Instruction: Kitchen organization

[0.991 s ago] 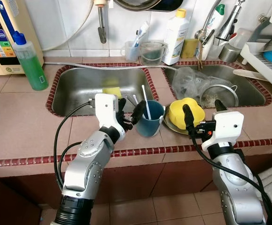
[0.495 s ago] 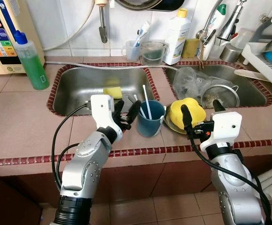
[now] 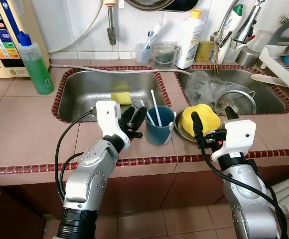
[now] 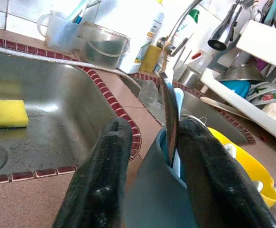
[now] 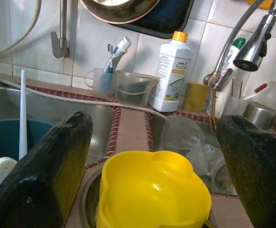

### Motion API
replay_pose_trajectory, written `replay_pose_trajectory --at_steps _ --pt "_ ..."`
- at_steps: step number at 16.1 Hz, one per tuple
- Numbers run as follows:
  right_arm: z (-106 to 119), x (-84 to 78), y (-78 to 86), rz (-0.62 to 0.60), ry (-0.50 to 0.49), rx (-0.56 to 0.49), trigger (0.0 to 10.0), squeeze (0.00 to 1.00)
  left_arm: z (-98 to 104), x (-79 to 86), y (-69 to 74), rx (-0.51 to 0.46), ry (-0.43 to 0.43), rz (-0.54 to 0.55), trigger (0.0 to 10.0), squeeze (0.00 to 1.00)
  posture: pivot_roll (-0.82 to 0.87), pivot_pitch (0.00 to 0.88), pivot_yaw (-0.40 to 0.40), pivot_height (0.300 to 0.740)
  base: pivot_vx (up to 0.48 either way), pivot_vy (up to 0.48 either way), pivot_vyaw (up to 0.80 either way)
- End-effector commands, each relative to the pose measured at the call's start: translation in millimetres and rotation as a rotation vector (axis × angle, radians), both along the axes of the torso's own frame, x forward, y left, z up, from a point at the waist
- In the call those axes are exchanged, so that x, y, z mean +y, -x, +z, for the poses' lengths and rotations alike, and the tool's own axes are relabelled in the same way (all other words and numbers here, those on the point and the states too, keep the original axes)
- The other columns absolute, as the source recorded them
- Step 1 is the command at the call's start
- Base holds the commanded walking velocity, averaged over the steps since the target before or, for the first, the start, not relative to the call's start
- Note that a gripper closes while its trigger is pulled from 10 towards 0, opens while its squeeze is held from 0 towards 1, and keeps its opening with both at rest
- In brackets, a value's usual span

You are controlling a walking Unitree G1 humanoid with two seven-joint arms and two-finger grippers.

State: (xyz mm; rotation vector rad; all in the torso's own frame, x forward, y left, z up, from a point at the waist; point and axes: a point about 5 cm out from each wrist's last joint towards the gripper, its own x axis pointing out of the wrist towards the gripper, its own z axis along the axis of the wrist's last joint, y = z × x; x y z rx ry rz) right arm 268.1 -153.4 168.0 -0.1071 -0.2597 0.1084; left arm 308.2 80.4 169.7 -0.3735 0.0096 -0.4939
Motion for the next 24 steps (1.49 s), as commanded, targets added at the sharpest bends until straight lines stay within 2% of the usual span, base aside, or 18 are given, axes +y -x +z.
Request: replay_pose_trajectory --at_steps 1,14,20,24 --pt "6.8 0.7 1.4 0.002 0.003 -0.035 10.0 0.00 4.7 -3.6 0.2 -0.015 0.000 -0.024 0.0 0.00 -0.10 0.005 0.026 0.740 0.000 0.000 0.00" --pt "5.2 4.8 1.0 0.034 -0.015 -0.023 10.0 0.00 11.6 5.3 -1.0 -0.053 0.021 -0.023 0.0 0.00 -0.09 0.006 0.028 0.740 0.000 0.000 0.00" --pt "-17.0 19.7 21.5 0.249 -0.016 0.142 10.0 0.00 15.8 3.4 -0.9 -0.068 0.028 -0.050 0.0 0.00 -0.09 0.029 0.037 0.740 0.000 0.000 0.00" --pt "-19.5 21.2 25.7 0.300 -0.001 0.166 10.0 0.00 19.8 1.9 0.2 -0.087 0.040 -0.073 0.0 0.00 -0.10 0.030 0.036 0.740 0.000 0.000 0.00"
